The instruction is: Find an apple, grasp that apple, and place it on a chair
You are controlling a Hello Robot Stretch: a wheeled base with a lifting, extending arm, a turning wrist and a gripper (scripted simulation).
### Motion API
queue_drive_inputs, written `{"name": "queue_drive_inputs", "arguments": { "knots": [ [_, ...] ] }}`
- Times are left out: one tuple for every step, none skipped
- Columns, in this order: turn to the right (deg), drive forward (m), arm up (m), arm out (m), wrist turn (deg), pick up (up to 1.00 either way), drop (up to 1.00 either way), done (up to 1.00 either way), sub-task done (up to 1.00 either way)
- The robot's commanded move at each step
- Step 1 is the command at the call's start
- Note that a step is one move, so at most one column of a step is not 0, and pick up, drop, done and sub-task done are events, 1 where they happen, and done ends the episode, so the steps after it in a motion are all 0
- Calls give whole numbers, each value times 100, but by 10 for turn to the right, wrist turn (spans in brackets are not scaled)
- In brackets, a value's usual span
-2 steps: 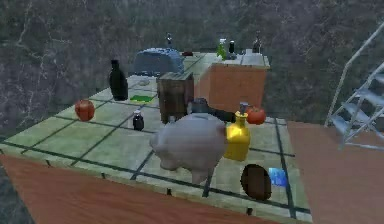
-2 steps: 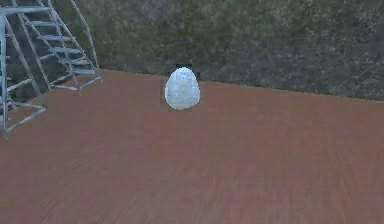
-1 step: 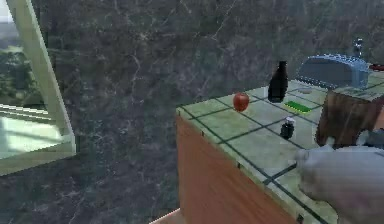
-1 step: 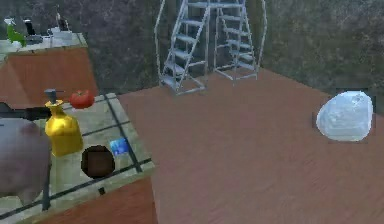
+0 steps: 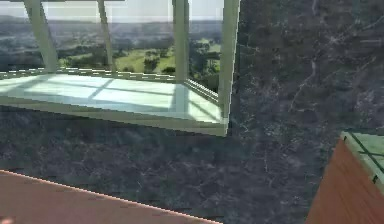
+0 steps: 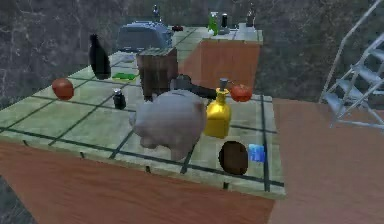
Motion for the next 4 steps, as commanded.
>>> {"name": "queue_drive_inputs", "arguments": {
  "knots": [
    [-270,0,0,0,0,0,0,0,0],
    [450,0,0,0,0,0,0,0,0],
    [120,0,0,0,0,0,0,0,0],
    [0,75,0,0,0,0,0,0,0]
  ]
}}
